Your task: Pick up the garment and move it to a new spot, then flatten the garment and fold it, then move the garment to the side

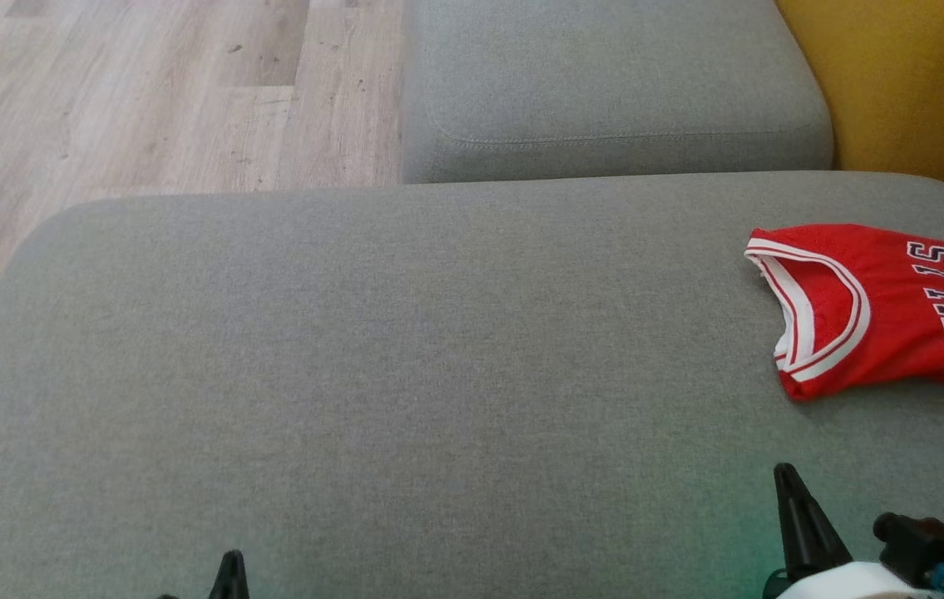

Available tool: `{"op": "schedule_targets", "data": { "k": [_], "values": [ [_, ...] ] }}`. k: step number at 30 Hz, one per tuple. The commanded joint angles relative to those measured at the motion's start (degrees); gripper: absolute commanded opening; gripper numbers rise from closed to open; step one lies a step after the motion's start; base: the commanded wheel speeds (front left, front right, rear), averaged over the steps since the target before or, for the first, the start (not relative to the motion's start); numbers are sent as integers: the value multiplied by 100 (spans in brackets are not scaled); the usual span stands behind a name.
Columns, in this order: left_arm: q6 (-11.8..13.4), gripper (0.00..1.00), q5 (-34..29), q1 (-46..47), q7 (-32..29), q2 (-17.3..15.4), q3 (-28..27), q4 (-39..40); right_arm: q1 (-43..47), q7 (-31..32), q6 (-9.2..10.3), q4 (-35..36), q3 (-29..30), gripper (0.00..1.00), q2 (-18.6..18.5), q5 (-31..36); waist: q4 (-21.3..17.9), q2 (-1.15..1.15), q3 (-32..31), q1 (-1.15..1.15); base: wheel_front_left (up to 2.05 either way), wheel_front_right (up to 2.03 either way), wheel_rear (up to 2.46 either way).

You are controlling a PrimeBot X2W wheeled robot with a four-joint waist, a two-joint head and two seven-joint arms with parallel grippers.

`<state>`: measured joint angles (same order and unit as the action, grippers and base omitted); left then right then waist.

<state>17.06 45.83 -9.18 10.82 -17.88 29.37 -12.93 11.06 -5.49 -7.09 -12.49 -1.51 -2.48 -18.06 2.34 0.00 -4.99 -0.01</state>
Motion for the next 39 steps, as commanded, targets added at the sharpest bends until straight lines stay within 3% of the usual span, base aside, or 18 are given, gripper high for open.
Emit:
{"op": "schedule_targets", "data": {
  "k": [1,39],
  "values": [
    [-51,0,78,302,-10,-20,-171,117,-265,15,-5,154,23,0,-53,-146,-2,0,3,0,0,0,0],
    [-894,0,1699,735,-586,487,-1334,32,-768,348,-17,52,195,0,-121,-2772,-83,0,183,1,0,0,0]
  ]
}}
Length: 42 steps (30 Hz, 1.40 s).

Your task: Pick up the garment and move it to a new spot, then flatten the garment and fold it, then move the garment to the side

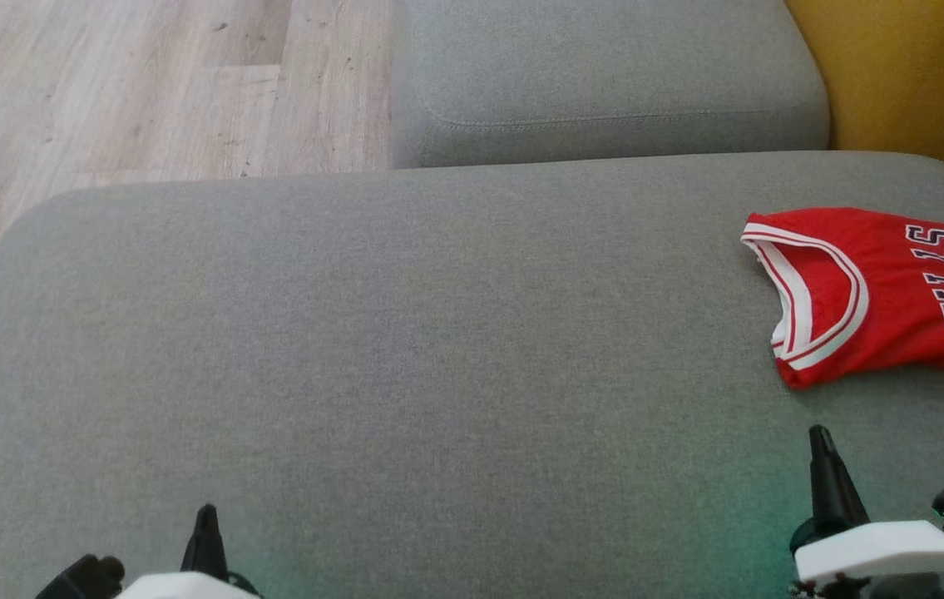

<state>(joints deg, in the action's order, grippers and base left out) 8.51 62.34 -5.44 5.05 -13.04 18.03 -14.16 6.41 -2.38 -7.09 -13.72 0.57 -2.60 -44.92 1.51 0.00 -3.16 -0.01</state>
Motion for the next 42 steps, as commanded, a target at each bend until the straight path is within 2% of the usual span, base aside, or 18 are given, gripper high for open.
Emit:
{"op": "schedule_targets", "data": {
  "k": [1,42],
  "values": [
    [-62,0,91,372,-25,16,-231,153,-317,47,-18,172,-7,0,-110,-154,-2,0,4,0,0,0,0],
    [-946,0,1775,824,-652,570,-1484,72,-850,454,-30,61,245,0,-131,-2860,-88,0,194,1,0,0,0]
  ]
}}
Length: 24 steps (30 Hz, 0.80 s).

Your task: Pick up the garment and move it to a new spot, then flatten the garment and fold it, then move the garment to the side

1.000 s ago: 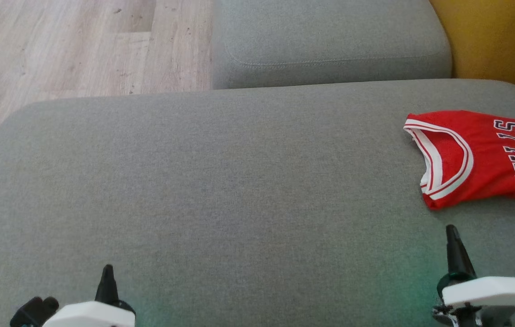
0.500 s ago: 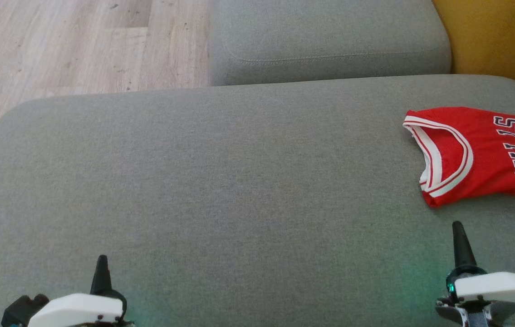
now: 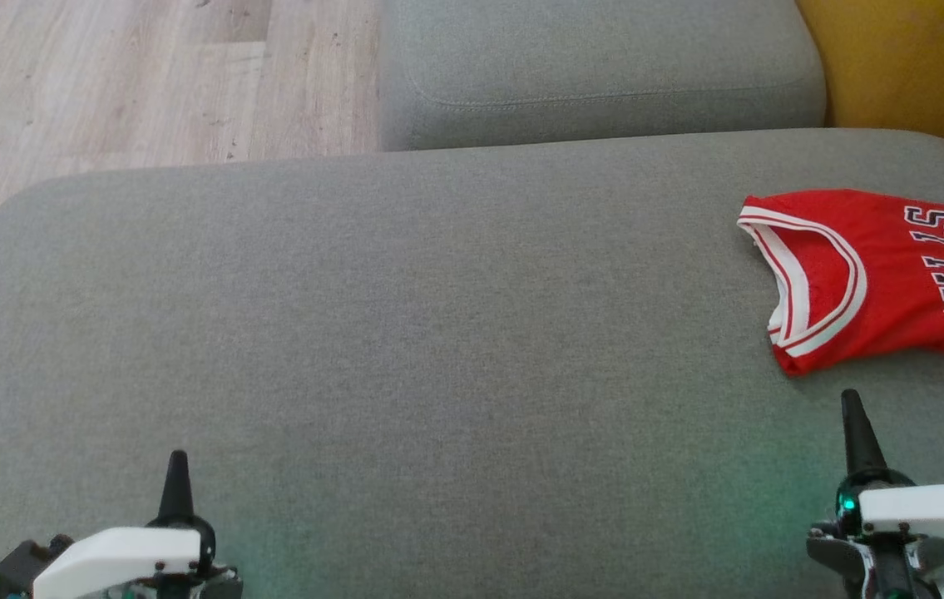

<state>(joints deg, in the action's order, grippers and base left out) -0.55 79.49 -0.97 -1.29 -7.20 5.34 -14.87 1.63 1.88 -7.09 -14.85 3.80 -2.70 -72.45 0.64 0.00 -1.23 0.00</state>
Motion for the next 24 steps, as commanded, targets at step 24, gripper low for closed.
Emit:
{"op": "schedule_targets", "data": {
  "k": [24],
  "values": [
    [-569,0,1064,650,-400,323,-972,93,-693,286,-38,106,91,0,-121,-1714,-52,0,115,0,0,0,0]
  ]
}}
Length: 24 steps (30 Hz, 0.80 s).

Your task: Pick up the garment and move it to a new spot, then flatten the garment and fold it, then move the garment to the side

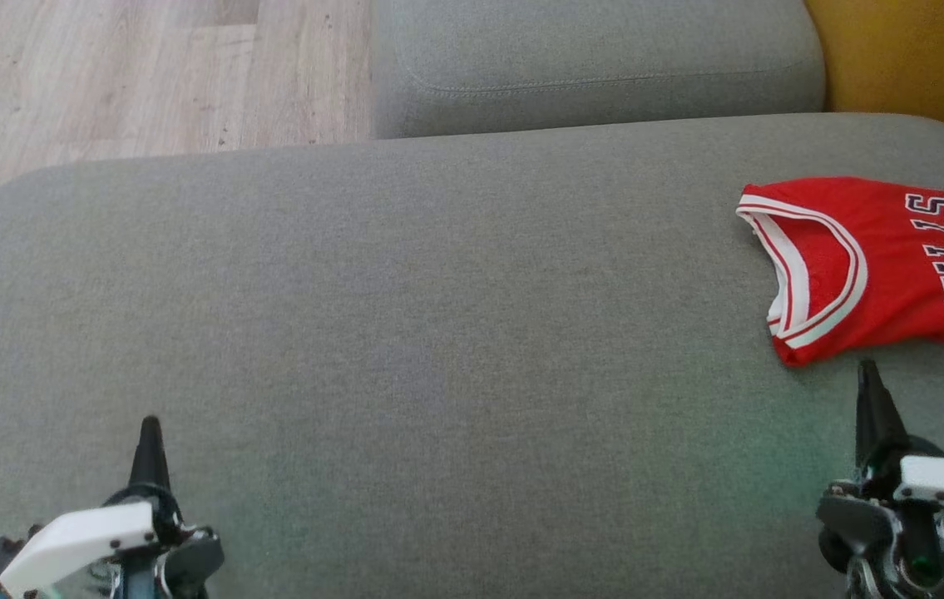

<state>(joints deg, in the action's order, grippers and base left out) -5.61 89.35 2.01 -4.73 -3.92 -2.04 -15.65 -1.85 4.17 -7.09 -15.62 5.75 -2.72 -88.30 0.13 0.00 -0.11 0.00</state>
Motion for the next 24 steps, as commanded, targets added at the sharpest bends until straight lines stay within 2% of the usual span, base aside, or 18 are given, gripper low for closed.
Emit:
{"op": "schedule_targets", "data": {
  "k": [1,6,24],
  "values": [
    [-86,0,121,363,-72,9,-265,169,-358,68,-38,180,-97,0,-119,-196,-3,0,7,0,0,0,0],
    [-188,0,313,415,-146,74,-411,159,-420,119,-40,167,-63,0,-118,-502,-13,0,29,0,0,0,0],
    [-188,0,304,416,-154,81,-422,160,-423,145,-40,165,-31,0,-95,-476,-13,0,29,0,0,0,0]
  ]
}}
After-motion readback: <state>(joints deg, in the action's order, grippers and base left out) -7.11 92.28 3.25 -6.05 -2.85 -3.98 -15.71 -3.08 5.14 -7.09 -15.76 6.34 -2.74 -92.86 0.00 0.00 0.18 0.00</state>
